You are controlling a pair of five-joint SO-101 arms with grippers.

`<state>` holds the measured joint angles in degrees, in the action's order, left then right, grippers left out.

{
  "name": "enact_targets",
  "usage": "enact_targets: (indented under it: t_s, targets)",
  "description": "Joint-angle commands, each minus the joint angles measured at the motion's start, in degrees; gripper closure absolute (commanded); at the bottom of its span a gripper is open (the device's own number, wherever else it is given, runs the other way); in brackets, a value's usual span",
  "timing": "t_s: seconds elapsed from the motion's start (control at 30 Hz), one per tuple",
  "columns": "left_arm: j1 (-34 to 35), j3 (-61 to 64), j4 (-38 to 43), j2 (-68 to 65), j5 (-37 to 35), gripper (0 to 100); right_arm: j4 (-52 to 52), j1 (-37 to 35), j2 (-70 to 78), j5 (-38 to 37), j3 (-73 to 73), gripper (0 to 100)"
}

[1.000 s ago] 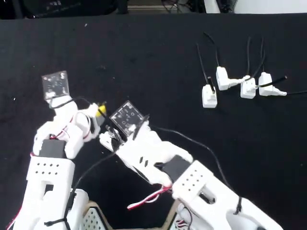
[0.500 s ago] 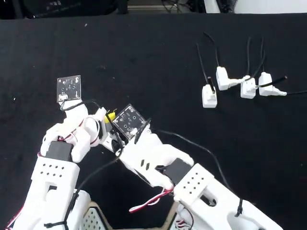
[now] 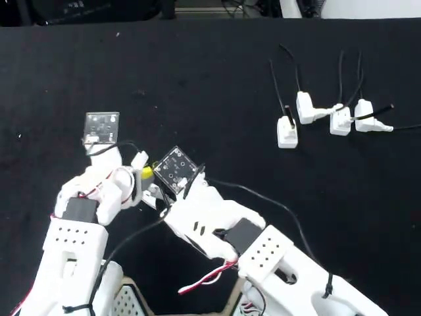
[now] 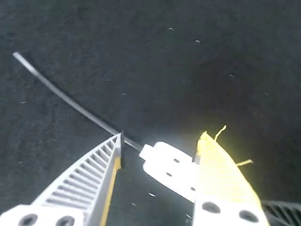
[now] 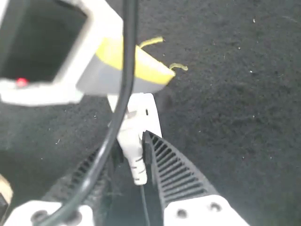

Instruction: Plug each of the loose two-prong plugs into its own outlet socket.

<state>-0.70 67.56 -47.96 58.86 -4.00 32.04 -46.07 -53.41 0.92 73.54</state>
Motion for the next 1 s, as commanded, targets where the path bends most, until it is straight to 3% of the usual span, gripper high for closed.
enact_targets:
  t_s: [0.0, 0.27, 0.57, 0.97]
  targets:
    - [5.67, 0.22, -0.18, 0.44, 0.79, 75, 0.09, -0.09, -2.07, 0.35, -3.38, 98.8]
    - [8.4, -2.51, -0.53, 0.44, 0.35, 75, 0.09, -0.44, -1.63, -3.16, -3.12, 98.8]
    - [-1.45, -10.15, -5.19, 0.44, -5.8, 75, -8.18, -0.44, 7.6, -2.64, -2.51, 98.8]
    - [-2.95, -5.49, -5.1, 0.44, -3.08, 75, -11.69, 0.0, 9.63, 0.79, -2.95, 98.8]
